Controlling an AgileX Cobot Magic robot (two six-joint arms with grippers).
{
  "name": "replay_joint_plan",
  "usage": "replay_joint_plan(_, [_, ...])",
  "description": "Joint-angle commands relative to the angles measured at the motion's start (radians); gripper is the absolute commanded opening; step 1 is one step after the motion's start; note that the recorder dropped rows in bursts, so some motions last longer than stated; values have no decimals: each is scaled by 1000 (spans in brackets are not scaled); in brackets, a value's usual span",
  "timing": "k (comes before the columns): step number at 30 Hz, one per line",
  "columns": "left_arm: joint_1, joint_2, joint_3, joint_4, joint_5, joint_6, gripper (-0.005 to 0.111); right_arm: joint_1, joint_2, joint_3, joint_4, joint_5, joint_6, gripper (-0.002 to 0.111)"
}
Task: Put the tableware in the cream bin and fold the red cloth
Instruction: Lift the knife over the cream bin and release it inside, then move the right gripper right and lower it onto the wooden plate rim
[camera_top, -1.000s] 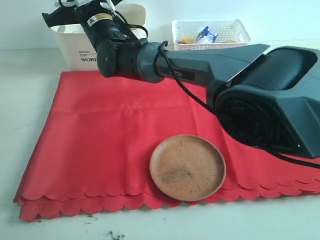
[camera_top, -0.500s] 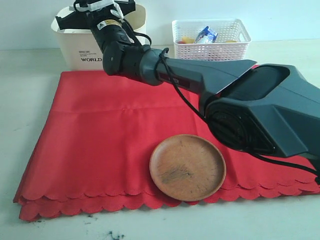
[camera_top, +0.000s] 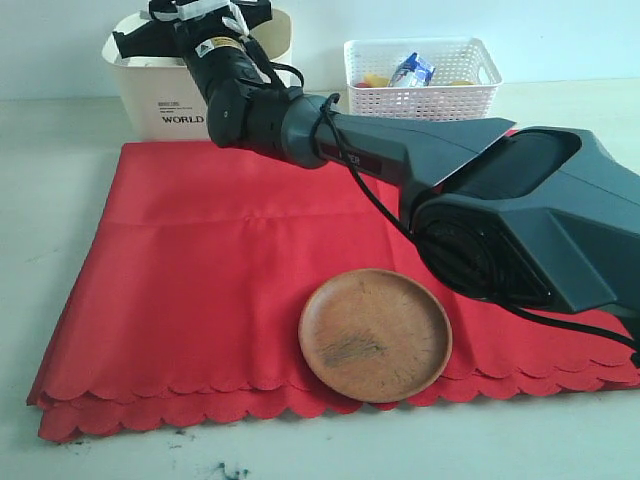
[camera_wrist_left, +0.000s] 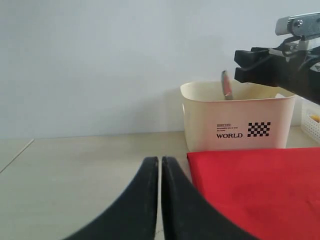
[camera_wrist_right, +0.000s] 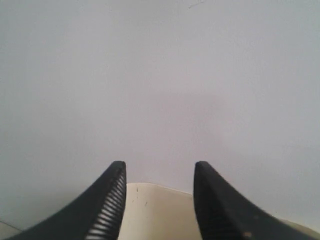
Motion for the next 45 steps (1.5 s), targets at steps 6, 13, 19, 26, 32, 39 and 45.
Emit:
replay_joint_plan(6, [-4, -6, 0, -6, 1, -3, 5, -5, -7, -8, -2, 25, 115, 56])
replay_joint_plan(13, [-4, -6, 0, -6, 1, -3, 5, 11, -98, -8, -5, 438, 204, 56])
replay_joint_plan(19, [-4, -6, 0, -6, 1, -3, 5, 10, -204, -8, -83, 819, 174, 55])
replay_joint_plan(26, [-4, -6, 0, -6, 1, -3, 5, 10, -320, -6, -161, 1190, 176, 55])
replay_joint_plan(32, [-4, -6, 0, -6, 1, -3, 5, 7, -408, 29, -157, 1410, 125, 54])
replay_joint_plan(39, [-4, -6, 0, -6, 1, -3, 5, -2, -550, 218, -164, 1587, 72, 52])
replay_joint_plan(45, [-4, -6, 0, -6, 1, -3, 5, -19, -729, 525, -138, 1443, 27, 52])
